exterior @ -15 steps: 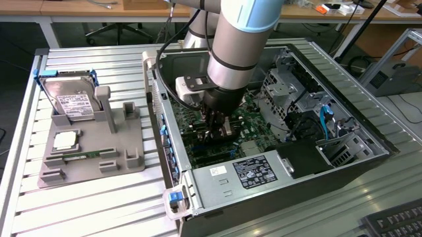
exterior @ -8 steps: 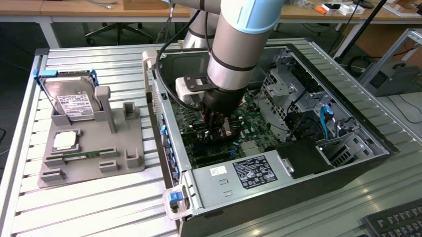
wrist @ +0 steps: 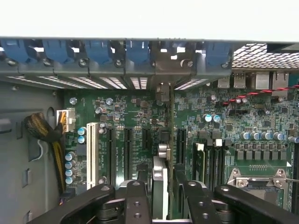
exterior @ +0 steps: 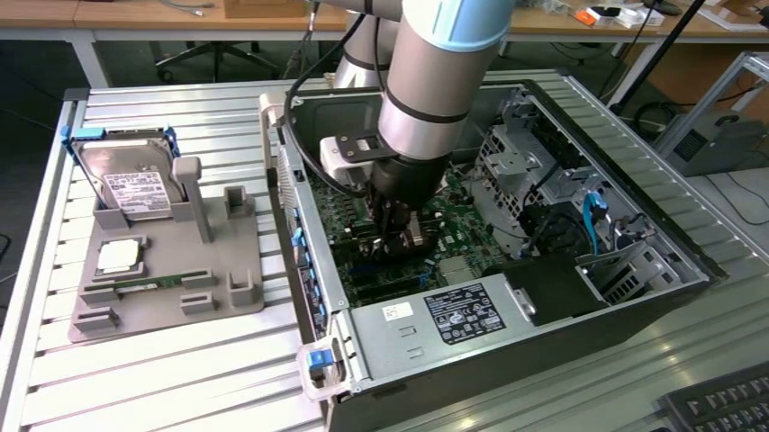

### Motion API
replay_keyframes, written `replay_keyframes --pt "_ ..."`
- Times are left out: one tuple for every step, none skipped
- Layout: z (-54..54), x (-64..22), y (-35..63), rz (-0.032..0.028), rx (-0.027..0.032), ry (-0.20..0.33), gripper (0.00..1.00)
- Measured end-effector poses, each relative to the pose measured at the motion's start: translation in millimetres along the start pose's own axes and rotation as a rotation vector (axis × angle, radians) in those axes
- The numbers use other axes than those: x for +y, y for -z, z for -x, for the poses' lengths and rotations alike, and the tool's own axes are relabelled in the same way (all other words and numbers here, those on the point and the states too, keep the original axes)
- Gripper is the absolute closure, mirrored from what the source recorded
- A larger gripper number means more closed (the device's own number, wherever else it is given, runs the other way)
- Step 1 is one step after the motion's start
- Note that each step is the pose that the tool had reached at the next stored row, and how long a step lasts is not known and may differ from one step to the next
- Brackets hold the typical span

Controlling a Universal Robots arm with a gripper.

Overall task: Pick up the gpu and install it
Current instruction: 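Insert the gpu into the slot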

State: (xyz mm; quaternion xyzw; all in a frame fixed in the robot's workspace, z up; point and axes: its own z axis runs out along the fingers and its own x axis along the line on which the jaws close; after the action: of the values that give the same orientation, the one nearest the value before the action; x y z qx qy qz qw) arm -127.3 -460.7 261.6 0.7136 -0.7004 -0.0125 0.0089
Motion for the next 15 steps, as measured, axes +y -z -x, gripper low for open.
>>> replay_keyframes --pt "0.3 0.0 2.1 0.0001 0.0058 0.0 0.66" --pt "0.5 0.1 4.5 0.0002 0.0129 0.0 0.66" --pt "0.7 0.1 6.8 0.0004 0.018 -0.001 0.66" --pt "1.0 0.2 9.5 0.0005 0.0232 -0.001 0.66" --pt "1.2 0.3 11.9 0.0005 0.0271 -0.001 0.66" --pt "1.4 0.3 14.7 0.0006 0.0316 -0.001 0.66" --pt "1.8 0.4 18.8 0.0008 0.0383 -0.001 0.66" --pt "2.3 0.5 22.7 0.0008 0.046 -0.001 0.66" --pt "2.7 0.7 26.1 0.001 0.0545 -0.002 0.66" --pt "3.0 0.7 28.7 0.0011 0.0612 -0.002 0.66" --pt "3.5 0.8 31.5 0.0011 0.0687 -0.002 0.66" --pt "3.8 0.8 33.4 0.0013 0.0741 -0.002 0.66" --pt "3.8 0.8 34.3 0.0014 0.0767 -0.002 0.66" --pt "3.9 0.8 34.8 0.0014 0.0777 -0.002 0.66" --pt "3.9 0.7 35.1 0.0014 0.0784 -0.002 0.67"
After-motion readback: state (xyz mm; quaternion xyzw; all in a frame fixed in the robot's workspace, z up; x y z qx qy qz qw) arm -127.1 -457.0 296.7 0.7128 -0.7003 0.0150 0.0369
